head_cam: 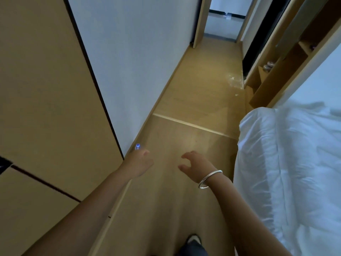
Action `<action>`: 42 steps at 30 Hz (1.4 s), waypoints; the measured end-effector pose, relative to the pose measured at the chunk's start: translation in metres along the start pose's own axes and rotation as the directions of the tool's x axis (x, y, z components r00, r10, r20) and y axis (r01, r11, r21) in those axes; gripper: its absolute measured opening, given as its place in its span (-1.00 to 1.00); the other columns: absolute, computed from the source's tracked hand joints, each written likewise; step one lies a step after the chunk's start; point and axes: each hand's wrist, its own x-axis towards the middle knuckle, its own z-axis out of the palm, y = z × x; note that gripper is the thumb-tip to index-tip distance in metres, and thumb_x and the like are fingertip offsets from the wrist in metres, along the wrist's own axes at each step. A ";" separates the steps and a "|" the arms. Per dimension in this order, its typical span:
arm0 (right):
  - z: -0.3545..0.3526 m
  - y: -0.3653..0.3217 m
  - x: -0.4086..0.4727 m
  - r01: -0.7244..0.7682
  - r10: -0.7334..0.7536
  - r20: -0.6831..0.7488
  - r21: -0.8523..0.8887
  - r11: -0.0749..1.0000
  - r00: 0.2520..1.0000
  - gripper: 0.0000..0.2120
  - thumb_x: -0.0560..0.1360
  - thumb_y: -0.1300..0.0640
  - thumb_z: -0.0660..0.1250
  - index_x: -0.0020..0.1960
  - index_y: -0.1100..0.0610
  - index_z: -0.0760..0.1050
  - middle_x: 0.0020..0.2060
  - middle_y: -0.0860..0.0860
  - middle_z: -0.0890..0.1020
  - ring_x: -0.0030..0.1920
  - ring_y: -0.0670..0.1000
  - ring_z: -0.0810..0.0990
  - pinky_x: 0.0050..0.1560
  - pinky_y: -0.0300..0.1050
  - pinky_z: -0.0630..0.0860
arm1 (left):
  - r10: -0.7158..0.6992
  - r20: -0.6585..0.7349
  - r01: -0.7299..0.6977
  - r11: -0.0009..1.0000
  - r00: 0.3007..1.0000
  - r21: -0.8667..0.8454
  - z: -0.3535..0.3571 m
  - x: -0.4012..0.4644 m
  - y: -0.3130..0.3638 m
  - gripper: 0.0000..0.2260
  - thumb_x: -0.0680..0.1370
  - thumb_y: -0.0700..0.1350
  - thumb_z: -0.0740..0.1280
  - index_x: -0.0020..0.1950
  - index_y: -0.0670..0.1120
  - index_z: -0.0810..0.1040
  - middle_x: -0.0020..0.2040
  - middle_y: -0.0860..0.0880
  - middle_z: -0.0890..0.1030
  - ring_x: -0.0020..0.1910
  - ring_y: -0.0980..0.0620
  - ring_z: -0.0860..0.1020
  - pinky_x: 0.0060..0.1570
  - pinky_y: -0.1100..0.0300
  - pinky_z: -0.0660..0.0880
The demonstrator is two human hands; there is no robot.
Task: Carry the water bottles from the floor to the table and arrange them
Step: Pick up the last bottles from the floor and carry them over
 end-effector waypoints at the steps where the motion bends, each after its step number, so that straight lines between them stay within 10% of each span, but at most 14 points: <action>1: -0.005 0.005 0.016 0.010 -0.010 0.009 -0.003 1.000 1.000 -0.56 0.51 -0.04 0.26 0.34 0.11 0.38 0.27 0.06 0.45 0.26 0.06 0.44 0.26 -0.16 0.32 | -0.025 0.009 0.025 1.000 1.000 -0.010 0.001 0.014 0.003 -0.82 0.52 -0.15 0.28 -0.22 0.08 0.35 -0.17 0.10 0.43 -0.03 0.03 0.42 0.02 0.19 0.37; 6: -0.039 0.040 0.104 0.057 -0.054 0.059 -0.058 0.997 0.997 -0.56 0.51 -0.04 0.27 0.33 0.12 0.38 0.27 0.07 0.45 0.28 0.07 0.42 0.29 -0.15 0.30 | -0.131 0.008 0.131 0.990 0.991 -0.051 0.014 0.086 0.018 -0.98 0.49 -0.17 0.25 -0.11 -0.10 0.45 -0.10 -0.06 0.53 -0.11 0.01 0.47 -0.14 0.20 0.36; 10: -0.070 0.064 0.182 0.155 -0.136 0.127 -0.161 0.975 0.983 -0.57 0.52 -0.04 0.23 0.33 0.11 0.37 0.26 0.09 0.45 0.28 0.09 0.41 0.26 -0.13 0.29 | -0.233 0.049 0.237 0.961 0.971 -0.141 0.035 0.141 0.041 -0.72 0.49 -0.15 0.28 0.16 -0.23 0.48 0.10 -0.26 0.53 -0.14 -0.05 0.53 -0.25 0.14 0.46; 14: -0.098 0.071 0.254 0.272 -0.214 0.245 -0.239 0.932 0.946 -0.56 0.53 -0.04 0.20 0.35 0.12 0.34 0.27 0.10 0.43 0.30 0.10 0.39 0.31 -0.08 0.30 | -0.301 -0.018 0.293 0.938 0.953 -0.184 0.043 0.188 0.058 -0.79 0.46 -0.10 0.30 0.08 -0.06 0.50 0.01 -0.06 0.54 -0.14 0.09 0.51 -0.28 0.27 0.41; 19: -0.110 0.056 0.325 0.394 -0.308 0.354 -0.204 0.896 0.883 -0.57 0.53 -0.02 0.23 0.31 0.19 0.38 0.24 0.14 0.45 0.28 0.12 0.41 0.28 -0.08 0.31 | -0.408 -0.104 0.378 0.897 0.907 -0.228 0.022 0.223 0.063 -0.77 0.49 -0.14 0.31 0.14 -0.11 0.50 0.05 -0.07 0.52 0.01 -0.01 0.52 0.08 0.09 0.44; 25: -0.099 0.022 0.390 0.494 -0.372 0.462 -0.174 0.852 0.805 -0.57 0.53 -0.03 0.22 0.31 0.17 0.38 0.25 0.11 0.45 0.28 0.09 0.41 0.26 -0.10 0.32 | -0.535 -0.150 0.471 0.822 0.831 -0.321 -0.003 0.253 0.041 -0.86 0.46 -0.04 0.28 -0.05 -0.07 0.52 0.03 -0.13 0.54 0.05 -0.07 0.51 0.10 0.10 0.41; 30: -0.086 -0.005 0.441 0.516 -0.356 0.545 -0.170 0.840 0.759 -0.57 0.54 -0.01 0.21 0.33 0.18 0.36 0.28 0.12 0.44 0.30 0.08 0.40 0.28 -0.09 0.32 | -0.604 -0.092 0.536 0.759 0.792 -0.370 -0.009 0.291 0.008 -0.59 0.52 -0.13 0.29 0.35 -0.19 0.38 0.28 -0.15 0.49 0.23 -0.10 0.46 0.17 0.15 0.36; 42: 0.004 -0.017 0.544 0.549 -0.256 0.709 -0.218 0.807 0.657 -0.56 0.55 -0.04 0.19 0.36 0.13 0.34 0.29 0.06 0.44 0.30 0.04 0.41 0.30 -0.10 0.35 | -0.795 0.016 0.709 0.532 0.607 -0.462 0.007 0.372 -0.096 -0.53 0.46 -0.14 0.31 0.32 -0.27 0.35 0.22 -0.27 0.51 0.18 -0.23 0.49 0.15 -0.01 0.44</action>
